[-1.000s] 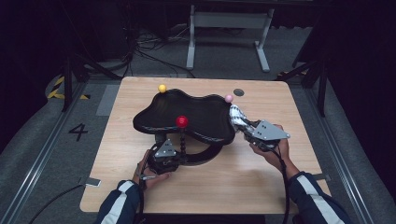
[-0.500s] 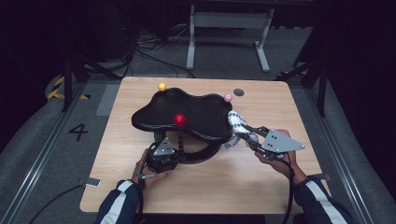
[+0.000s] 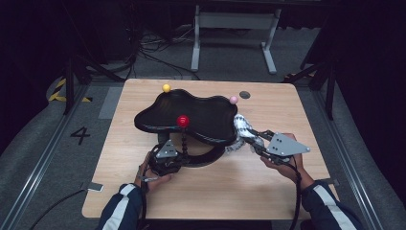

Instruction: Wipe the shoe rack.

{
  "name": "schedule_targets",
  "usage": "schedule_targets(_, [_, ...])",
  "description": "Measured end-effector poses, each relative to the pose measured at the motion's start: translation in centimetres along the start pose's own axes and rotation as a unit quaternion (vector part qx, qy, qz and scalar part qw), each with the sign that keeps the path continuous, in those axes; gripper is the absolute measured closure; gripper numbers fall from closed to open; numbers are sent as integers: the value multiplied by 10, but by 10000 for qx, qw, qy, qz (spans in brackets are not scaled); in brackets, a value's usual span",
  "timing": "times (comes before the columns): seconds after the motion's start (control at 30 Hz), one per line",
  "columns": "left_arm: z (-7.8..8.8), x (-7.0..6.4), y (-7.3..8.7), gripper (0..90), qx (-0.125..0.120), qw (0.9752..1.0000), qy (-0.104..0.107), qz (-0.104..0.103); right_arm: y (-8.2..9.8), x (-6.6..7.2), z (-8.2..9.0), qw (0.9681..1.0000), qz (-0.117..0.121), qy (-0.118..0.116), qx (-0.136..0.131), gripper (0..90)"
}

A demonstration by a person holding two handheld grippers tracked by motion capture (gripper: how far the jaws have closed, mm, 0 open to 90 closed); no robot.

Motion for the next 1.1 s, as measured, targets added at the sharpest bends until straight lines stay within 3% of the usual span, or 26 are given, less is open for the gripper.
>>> schedule_targets(0.23, [2,0,1,743,84,10000,27,43,35,-20,-26,9980,-137,139,597,762])
schedule_targets(0.4, [0,0,1,743,4,10000,44,73,53,-39,-43,9952,-562,200,771,762])
schedule_targets(0.73, [0,5,0,743,-30,10000,-5,74,75,-48,-70,9911,-719,245,1091,761])
schedule_targets(0.97, [0,5,0,743,-24,10000,-6,95,71,-45,-66,9926,-741,183,948,757])
schedule_targets(1.1, [-1,4,0,744,-21,9999,-17,109,57,-36,-57,9958,-514,36,756,755])
Point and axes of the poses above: each handheld gripper's, and its own axes: z roughly backward along the jaws, y roughly out of its underside, x roughly to its left, the point moved 9 cm from there along -z, roughly forward along the jaws, and after that the axes turned 8 degrees about z, right-handed, at the moved point
